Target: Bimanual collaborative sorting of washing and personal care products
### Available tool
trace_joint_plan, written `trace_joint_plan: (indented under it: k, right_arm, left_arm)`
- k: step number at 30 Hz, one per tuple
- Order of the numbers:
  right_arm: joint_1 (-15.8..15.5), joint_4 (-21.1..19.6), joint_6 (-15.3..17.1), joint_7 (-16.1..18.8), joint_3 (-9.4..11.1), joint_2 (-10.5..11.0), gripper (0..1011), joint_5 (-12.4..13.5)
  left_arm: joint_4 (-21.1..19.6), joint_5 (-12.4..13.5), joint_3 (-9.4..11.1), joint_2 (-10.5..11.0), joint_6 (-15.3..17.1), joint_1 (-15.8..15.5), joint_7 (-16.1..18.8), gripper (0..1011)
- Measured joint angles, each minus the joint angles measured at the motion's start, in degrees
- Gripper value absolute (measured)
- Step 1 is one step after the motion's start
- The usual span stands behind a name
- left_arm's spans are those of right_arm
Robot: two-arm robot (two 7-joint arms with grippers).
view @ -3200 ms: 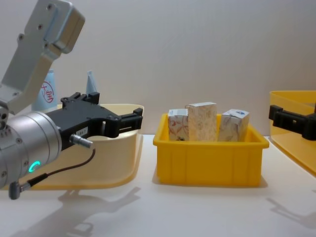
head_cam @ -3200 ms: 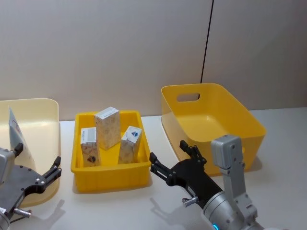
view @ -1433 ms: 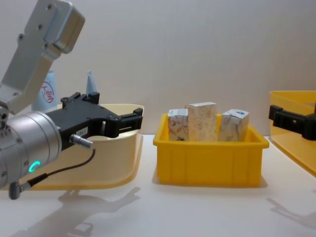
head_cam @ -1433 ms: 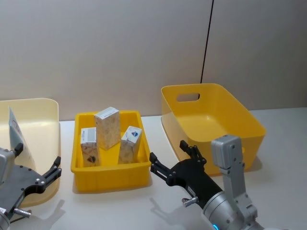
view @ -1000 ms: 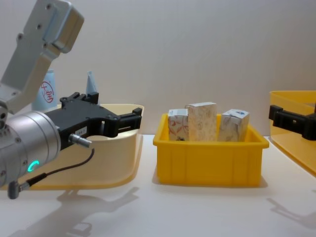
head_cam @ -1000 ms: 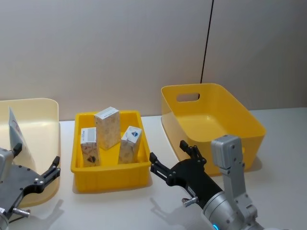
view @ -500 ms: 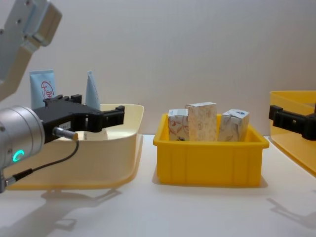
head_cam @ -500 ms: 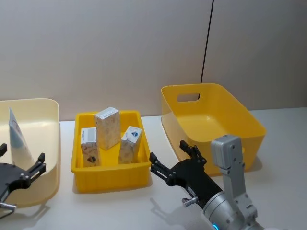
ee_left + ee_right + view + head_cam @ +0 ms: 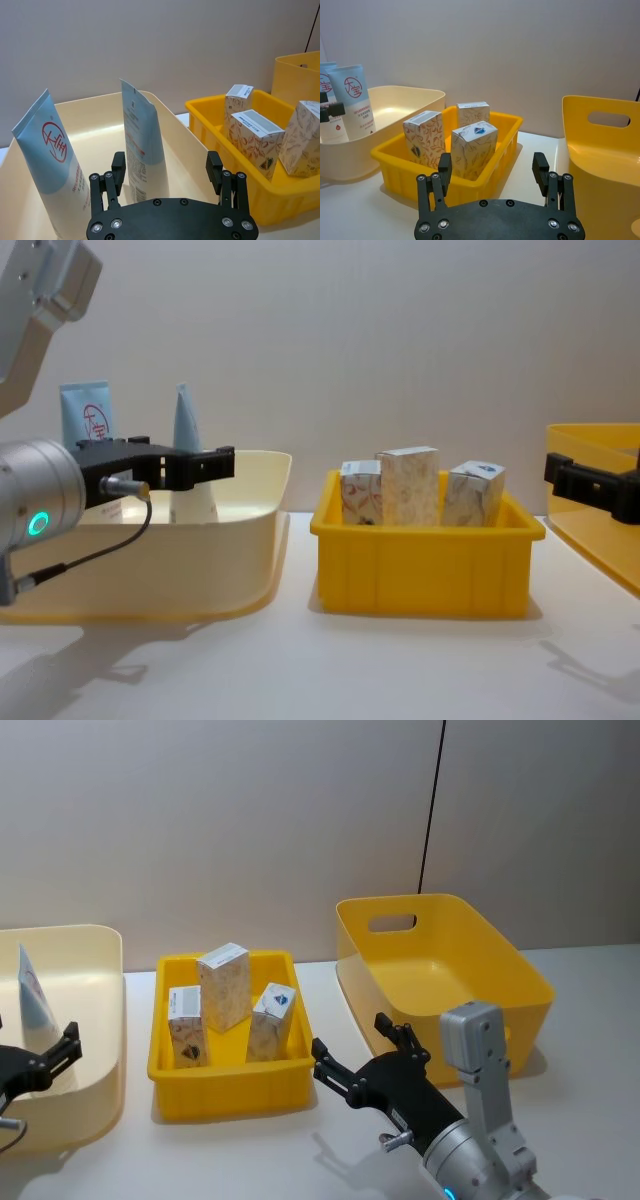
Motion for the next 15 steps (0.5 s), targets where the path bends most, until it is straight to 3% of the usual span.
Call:
trace_joint_plan:
  k: [15]
  right_arm:
    - [0.0, 0.0, 0.0, 0.0, 0.0, 0.0, 1001, 0.0]
  left_arm:
    - [4.3, -1.7, -1.2, -3.4, 2.6, -4.0, 0.0, 1003]
